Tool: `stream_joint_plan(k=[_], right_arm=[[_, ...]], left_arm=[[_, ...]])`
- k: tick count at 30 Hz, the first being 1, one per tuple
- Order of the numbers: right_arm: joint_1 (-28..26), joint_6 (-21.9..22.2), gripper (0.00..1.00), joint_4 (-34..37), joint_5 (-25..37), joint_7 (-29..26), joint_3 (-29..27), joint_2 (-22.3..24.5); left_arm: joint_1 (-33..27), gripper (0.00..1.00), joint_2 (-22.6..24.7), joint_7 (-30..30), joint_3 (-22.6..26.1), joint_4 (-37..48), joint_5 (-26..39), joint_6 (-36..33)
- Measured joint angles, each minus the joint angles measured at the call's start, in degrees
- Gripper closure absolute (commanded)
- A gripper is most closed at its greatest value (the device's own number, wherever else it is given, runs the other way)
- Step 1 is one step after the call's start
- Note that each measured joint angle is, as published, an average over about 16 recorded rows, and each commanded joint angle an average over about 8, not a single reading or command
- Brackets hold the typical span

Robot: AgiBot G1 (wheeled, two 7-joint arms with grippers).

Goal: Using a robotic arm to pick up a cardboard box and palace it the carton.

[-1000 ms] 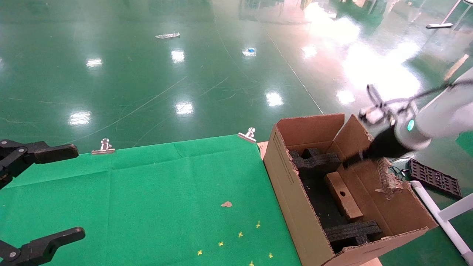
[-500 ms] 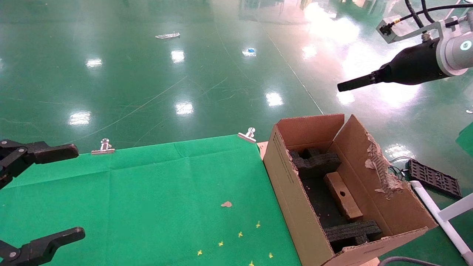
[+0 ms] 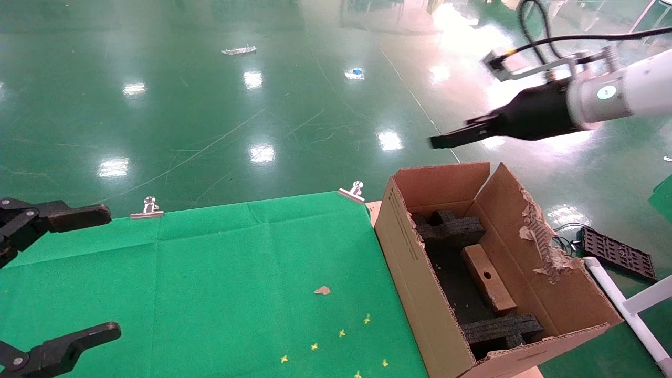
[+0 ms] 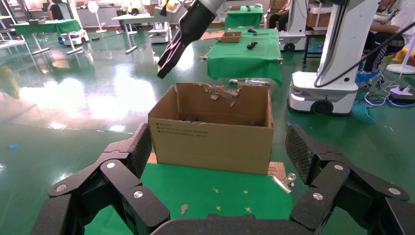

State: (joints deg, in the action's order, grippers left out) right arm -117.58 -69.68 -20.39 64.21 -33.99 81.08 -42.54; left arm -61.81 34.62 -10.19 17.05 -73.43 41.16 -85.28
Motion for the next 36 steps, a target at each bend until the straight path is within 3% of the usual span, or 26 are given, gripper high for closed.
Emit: stream_joint_plan(k=[36], right_arm=[[39.2,-11.2,0.00,-37.3,-15.7,16.3,-45.6,5.3]], left_arm=[[0.0,0.00,0.0,0.1,0.1,0.0,-0.1,0.0]])
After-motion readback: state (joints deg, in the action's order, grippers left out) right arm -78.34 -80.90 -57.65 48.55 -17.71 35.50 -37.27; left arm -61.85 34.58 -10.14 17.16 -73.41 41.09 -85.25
